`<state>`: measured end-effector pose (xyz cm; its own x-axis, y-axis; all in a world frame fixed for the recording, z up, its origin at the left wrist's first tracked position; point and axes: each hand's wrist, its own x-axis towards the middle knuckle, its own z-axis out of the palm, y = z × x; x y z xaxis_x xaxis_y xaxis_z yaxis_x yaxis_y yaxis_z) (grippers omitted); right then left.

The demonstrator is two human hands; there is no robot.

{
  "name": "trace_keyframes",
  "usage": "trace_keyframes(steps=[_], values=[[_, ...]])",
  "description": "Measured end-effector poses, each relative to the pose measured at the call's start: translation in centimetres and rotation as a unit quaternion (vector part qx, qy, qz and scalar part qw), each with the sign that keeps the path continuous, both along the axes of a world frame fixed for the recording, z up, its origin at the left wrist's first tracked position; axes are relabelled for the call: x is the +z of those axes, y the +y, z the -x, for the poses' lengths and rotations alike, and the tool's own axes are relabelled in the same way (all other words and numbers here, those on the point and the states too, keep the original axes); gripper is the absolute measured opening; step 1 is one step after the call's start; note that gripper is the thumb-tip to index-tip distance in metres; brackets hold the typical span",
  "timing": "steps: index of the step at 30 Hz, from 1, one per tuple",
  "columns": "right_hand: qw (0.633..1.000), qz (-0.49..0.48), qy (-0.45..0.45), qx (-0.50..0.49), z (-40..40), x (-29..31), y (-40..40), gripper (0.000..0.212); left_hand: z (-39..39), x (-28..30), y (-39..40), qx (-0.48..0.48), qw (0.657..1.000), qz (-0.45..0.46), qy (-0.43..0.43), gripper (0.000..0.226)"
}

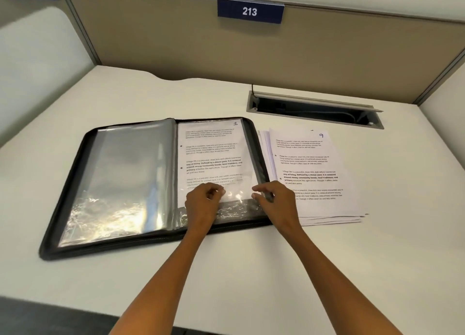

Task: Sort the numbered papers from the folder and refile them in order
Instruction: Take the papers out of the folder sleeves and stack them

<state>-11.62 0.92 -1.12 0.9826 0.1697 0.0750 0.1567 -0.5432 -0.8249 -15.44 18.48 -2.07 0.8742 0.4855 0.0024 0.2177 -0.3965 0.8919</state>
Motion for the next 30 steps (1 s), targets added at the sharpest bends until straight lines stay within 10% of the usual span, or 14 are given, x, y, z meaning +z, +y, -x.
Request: trace_keyframes(steps=[14, 26, 30], values=[[0.987, 0.135, -0.023, 0.079, 1.0, -2.4, 3.4, 0.040, 5.6, 0.2, 9.7, 0.341, 0.910, 0.227, -0.062, 0.020], [0.962, 0.168, -0.188, 0.102, 0.1, 0.4, 5.3, 0.007, 9.8, -0.3, 9.3, 0.392, 0.905, 0.166, -0.009, 0.038], [0.921, 0.243, -0.280, 0.121, 0.0, 2.3, 6.2, 0.010, 11.9, 0.2, 4.3, 0.264, 0.960, 0.078, -0.046, 0.042]])
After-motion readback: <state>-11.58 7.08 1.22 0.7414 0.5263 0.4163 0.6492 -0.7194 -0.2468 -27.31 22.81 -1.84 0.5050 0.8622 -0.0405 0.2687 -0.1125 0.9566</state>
